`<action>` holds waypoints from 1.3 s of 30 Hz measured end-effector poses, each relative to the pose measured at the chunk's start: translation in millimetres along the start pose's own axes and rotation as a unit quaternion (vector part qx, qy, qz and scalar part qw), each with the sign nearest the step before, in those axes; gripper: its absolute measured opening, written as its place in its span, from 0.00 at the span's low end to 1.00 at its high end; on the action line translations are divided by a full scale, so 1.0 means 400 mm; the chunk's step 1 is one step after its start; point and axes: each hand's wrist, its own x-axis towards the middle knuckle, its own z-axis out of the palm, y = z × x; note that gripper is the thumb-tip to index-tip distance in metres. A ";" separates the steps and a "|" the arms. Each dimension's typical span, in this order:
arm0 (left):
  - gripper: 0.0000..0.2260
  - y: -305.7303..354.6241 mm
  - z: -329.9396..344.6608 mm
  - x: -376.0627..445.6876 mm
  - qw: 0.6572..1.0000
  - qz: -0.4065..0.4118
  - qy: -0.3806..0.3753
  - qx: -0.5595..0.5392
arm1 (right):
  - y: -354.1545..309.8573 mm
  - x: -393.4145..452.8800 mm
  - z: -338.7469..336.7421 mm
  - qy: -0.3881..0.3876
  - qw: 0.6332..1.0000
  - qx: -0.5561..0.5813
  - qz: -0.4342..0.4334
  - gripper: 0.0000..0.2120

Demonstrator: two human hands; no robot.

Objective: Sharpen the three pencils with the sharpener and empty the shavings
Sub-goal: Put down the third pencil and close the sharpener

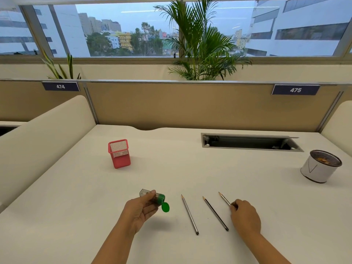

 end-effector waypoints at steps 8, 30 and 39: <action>0.04 -0.004 0.003 0.003 1.000 -0.001 -0.002 -0.002 | 0.002 0.000 0.005 0.012 1.000 0.016 0.006 0.11; 0.04 -0.071 0.121 -0.050 0.983 -0.093 -0.148 -0.047 | -0.233 -0.234 -0.108 -0.187 0.932 0.305 -0.050 0.26; 0.11 -0.122 0.131 -0.066 0.977 -0.079 -0.198 0.003 | -0.208 -0.274 -0.114 -0.037 0.921 0.389 0.012 0.14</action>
